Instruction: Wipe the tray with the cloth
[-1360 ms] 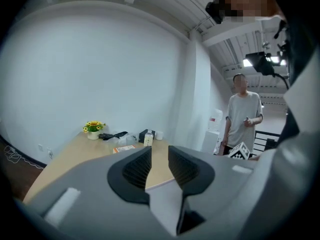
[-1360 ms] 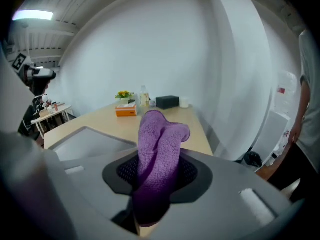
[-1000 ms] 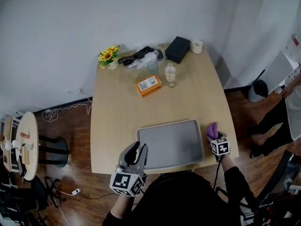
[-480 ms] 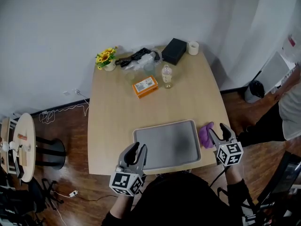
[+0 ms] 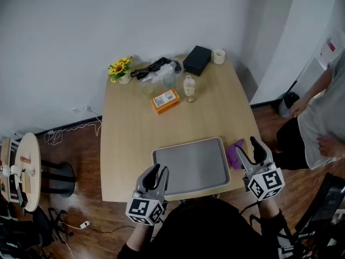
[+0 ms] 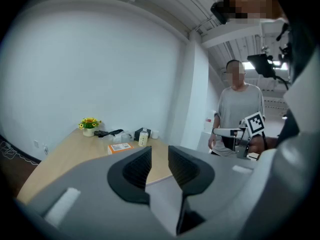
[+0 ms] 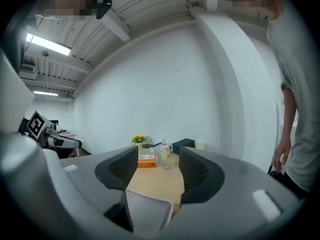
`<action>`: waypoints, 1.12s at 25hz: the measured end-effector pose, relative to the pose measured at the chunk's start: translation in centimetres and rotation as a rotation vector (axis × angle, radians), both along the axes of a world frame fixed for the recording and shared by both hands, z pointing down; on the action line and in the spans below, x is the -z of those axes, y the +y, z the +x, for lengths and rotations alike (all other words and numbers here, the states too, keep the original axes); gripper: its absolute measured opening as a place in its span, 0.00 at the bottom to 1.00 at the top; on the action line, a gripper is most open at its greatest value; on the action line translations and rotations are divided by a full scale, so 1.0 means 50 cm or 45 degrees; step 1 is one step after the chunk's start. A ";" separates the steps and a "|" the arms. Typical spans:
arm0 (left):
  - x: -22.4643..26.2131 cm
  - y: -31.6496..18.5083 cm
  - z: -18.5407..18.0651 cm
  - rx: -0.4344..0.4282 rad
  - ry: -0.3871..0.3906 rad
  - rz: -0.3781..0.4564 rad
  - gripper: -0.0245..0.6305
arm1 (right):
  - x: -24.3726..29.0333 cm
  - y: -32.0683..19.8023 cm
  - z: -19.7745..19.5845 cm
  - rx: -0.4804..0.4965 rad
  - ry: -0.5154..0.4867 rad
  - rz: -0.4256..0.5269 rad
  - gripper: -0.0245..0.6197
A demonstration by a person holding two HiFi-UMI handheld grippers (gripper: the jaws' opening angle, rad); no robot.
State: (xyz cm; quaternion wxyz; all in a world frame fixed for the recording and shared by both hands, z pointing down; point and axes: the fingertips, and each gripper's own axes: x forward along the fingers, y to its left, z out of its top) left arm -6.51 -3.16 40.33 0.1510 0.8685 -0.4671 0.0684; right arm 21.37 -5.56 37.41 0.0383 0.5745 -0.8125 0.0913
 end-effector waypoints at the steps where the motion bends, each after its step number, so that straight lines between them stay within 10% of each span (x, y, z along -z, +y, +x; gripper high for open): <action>1: -0.002 -0.001 -0.001 0.002 0.000 -0.002 0.17 | 0.004 0.000 -0.004 0.006 -0.003 0.004 0.44; 28: 0.000 -0.001 -0.026 0.016 0.010 -0.030 0.17 | -0.003 0.004 -0.069 0.104 0.037 -0.019 0.44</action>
